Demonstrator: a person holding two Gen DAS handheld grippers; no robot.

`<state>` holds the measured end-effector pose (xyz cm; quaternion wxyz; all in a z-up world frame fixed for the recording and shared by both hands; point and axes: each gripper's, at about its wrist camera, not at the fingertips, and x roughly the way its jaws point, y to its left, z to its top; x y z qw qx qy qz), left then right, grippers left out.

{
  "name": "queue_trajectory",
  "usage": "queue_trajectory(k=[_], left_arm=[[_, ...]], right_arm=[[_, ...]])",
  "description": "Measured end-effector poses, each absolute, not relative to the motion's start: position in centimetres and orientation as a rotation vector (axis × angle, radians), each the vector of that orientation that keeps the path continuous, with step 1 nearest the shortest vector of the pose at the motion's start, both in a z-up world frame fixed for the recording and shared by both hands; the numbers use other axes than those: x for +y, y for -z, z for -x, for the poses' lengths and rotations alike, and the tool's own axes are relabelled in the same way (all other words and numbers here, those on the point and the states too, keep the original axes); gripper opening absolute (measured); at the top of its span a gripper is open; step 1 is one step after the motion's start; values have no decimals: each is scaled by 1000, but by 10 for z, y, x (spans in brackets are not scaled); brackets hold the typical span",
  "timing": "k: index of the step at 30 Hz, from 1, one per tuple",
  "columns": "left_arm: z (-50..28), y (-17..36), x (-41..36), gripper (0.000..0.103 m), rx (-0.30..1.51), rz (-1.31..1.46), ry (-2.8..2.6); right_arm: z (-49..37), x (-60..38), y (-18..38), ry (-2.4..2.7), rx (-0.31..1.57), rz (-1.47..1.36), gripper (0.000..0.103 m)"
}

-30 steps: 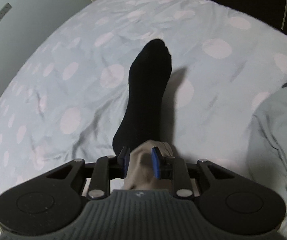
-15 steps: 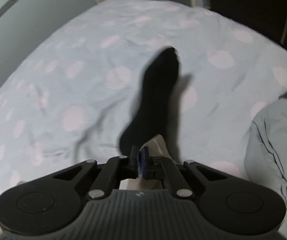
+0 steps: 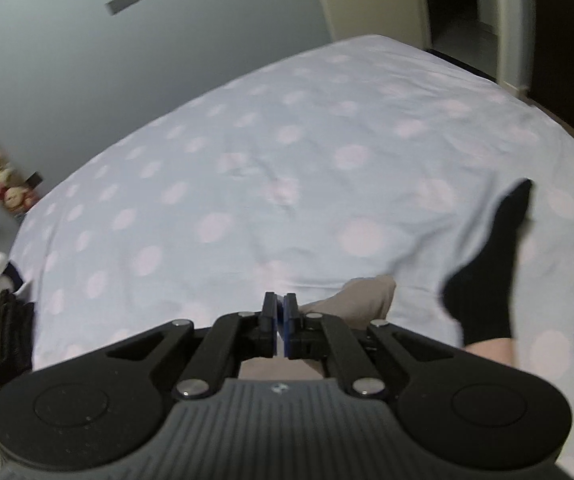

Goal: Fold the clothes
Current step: 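Open both grippers and withdraw from the folded shirt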

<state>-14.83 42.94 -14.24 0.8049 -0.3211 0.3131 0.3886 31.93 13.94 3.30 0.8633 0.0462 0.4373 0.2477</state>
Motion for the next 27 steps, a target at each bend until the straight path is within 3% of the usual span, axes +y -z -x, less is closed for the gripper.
queue_trajectory(k=[12, 21, 27], left_arm=[[201, 175, 450, 39, 616, 817, -839], [212, 174, 451, 39, 582, 846, -829], [212, 173, 448, 39, 594, 829, -828]], right_arm=[[-227, 293, -66, -719, 890, -9, 3], [-179, 374, 3, -783, 1027, 157, 9], [-178, 371, 36, -792, 1074, 198, 10]])
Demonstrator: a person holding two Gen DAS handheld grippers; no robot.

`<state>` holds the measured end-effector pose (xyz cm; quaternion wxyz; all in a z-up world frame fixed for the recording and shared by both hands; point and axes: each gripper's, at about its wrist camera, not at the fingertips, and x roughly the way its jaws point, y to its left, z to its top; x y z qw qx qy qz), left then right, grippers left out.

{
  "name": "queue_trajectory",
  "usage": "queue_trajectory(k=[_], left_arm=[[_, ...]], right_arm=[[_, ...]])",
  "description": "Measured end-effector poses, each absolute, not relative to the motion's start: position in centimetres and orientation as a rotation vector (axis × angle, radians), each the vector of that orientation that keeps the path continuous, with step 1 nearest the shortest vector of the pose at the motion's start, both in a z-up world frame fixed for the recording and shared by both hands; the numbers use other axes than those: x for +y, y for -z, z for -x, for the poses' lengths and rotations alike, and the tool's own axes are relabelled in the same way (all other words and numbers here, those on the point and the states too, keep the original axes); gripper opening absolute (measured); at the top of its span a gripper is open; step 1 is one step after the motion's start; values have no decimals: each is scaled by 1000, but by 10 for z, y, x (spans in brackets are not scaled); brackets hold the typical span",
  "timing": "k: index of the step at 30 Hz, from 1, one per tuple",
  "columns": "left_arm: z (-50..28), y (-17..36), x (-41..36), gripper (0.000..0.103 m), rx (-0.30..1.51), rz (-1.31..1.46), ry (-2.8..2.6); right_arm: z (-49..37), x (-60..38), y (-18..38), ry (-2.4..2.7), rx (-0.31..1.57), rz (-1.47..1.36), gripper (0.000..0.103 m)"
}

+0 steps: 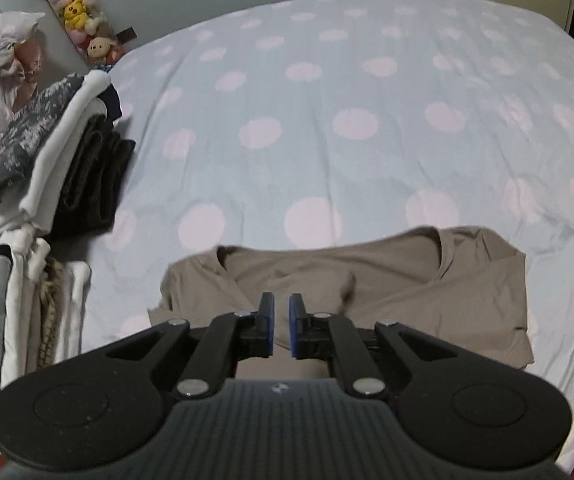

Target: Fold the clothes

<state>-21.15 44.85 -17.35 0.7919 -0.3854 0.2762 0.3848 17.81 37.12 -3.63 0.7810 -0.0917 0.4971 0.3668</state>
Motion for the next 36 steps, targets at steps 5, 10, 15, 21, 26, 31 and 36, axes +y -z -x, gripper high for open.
queue_trajectory(k=[5, 10, 15, 21, 26, 31, 36], left_arm=[[204, 175, 444, 39, 619, 805, -830], [196, 177, 441, 39, 636, 770, -836], [187, 183, 443, 44, 681, 710, -871], [181, 188, 449, 44, 704, 681, -888], [178, 189, 451, 44, 698, 672, -894], [178, 188, 450, 44, 691, 664, -900], [180, 183, 446, 44, 677, 658, -899]], right_arm=[[-193, 355, 58, -808, 1057, 257, 11], [-214, 348, 88, -828, 1093, 211, 32], [-234, 360, 117, -821, 1101, 172, 32], [-251, 377, 143, -852, 1126, 114, 29], [-230, 381, 137, -991, 1073, 136, 5], [-168, 379, 111, -1190, 945, 269, 5], [-101, 375, 121, -1307, 845, 460, 5]])
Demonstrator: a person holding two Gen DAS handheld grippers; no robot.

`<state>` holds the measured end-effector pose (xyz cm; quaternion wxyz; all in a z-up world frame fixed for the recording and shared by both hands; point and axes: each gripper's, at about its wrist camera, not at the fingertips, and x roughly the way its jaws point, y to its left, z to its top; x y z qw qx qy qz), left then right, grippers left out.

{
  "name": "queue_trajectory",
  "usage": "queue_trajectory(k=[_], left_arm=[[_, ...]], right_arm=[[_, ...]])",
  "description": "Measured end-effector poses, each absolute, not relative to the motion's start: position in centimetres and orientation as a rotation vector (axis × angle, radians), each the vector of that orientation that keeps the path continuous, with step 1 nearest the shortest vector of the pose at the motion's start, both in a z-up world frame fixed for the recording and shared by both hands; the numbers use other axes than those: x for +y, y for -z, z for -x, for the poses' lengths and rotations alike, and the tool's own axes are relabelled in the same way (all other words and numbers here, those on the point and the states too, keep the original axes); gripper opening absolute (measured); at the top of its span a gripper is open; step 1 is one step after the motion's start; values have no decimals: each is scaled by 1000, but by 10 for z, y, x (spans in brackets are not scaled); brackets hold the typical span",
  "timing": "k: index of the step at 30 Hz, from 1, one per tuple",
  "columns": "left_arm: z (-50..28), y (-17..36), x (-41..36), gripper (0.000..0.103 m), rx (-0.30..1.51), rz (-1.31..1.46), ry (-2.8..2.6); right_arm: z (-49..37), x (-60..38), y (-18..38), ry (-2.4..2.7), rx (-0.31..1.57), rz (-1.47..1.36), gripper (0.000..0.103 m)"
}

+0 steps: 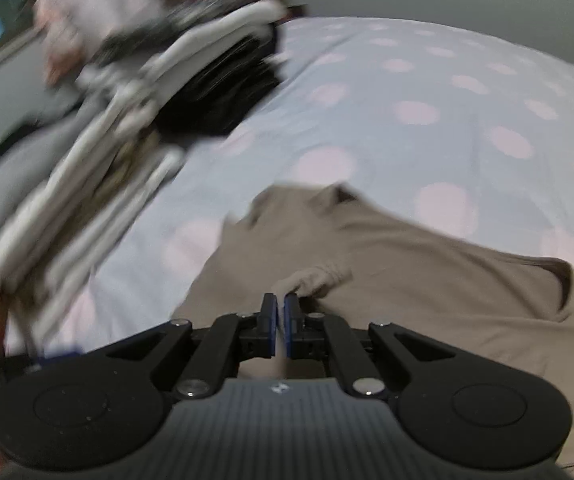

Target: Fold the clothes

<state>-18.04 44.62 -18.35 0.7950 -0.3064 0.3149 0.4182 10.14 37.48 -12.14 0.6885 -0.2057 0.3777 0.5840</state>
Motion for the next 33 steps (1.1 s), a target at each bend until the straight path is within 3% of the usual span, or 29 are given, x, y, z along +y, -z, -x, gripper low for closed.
queue_trajectory(k=[7, 10, 17, 21, 33], left_arm=[[180, 168, 441, 44, 654, 642, -872], [169, 159, 437, 44, 651, 626, -828], [105, 135, 416, 48, 710, 443, -677], [60, 133, 415, 59, 744, 386, -649], [-36, 174, 459, 59, 862, 525, -709]], right_arm=[[-69, 351, 162, -1323, 921, 510, 11], [-65, 332, 165, -1328, 935, 492, 25], [-77, 265, 156, -1221, 772, 488, 40], [-96, 228, 157, -1097, 678, 485, 40], [-154, 185, 166, -959, 707, 251, 40]])
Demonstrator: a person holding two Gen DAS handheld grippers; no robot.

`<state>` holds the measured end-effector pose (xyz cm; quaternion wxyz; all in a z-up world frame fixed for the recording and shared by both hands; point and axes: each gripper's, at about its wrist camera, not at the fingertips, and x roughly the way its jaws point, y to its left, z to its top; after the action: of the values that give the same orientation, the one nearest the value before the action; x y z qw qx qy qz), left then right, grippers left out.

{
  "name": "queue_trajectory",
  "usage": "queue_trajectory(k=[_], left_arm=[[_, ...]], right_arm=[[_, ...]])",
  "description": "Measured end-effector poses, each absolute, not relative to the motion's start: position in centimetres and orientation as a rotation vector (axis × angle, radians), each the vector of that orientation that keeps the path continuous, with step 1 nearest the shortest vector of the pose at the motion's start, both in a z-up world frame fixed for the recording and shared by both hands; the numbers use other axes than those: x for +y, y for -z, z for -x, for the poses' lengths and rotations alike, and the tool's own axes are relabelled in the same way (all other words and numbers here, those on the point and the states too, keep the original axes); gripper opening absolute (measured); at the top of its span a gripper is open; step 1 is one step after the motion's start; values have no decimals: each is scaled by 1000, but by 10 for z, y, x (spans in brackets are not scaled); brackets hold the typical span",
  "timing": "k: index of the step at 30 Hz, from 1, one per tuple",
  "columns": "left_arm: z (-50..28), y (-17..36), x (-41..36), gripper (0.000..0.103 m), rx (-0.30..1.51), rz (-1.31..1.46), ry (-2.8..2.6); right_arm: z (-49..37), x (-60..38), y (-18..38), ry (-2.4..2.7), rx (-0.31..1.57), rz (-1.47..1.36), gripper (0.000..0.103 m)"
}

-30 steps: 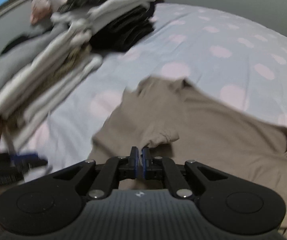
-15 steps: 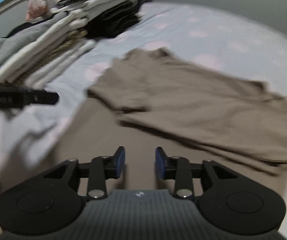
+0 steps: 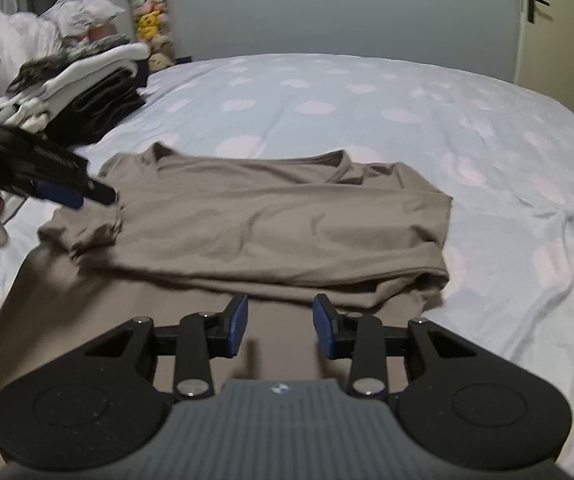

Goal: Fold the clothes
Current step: 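Move both open grippers to the shirt hem, then grasp the shirt hem with both grippers and pull it straight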

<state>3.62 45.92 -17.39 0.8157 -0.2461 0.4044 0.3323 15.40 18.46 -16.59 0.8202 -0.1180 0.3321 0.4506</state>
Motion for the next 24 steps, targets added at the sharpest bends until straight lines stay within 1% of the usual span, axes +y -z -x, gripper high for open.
queue_trajectory(k=[2, 3, 4, 5, 6, 7, 9, 17, 24], left_arm=[[-46, 183, 466, 54, 894, 547, -748], [-48, 186, 471, 42, 908, 560, -773], [-47, 188, 474, 36, 906, 572, -792], [-44, 187, 476, 33, 896, 585, -799], [-40, 186, 477, 23, 880, 602, -804], [-36, 185, 479, 11, 871, 608, -808], [-29, 182, 480, 5, 850, 610, -811], [-7, 132, 478, 4, 660, 592, -725], [-24, 86, 479, 4, 600, 508, -659]], right_arm=[[-157, 183, 167, -959, 724, 232, 40], [-157, 183, 167, -959, 727, 231, 40], [-157, 183, 167, -959, 724, 233, 40], [-157, 183, 166, -959, 719, 238, 40], [-156, 183, 165, -957, 712, 242, 40], [-156, 183, 164, -955, 707, 244, 40], [-155, 183, 163, -958, 708, 242, 39], [-159, 184, 169, -912, 738, 250, 39], [-169, 188, 176, -895, 716, 218, 37]])
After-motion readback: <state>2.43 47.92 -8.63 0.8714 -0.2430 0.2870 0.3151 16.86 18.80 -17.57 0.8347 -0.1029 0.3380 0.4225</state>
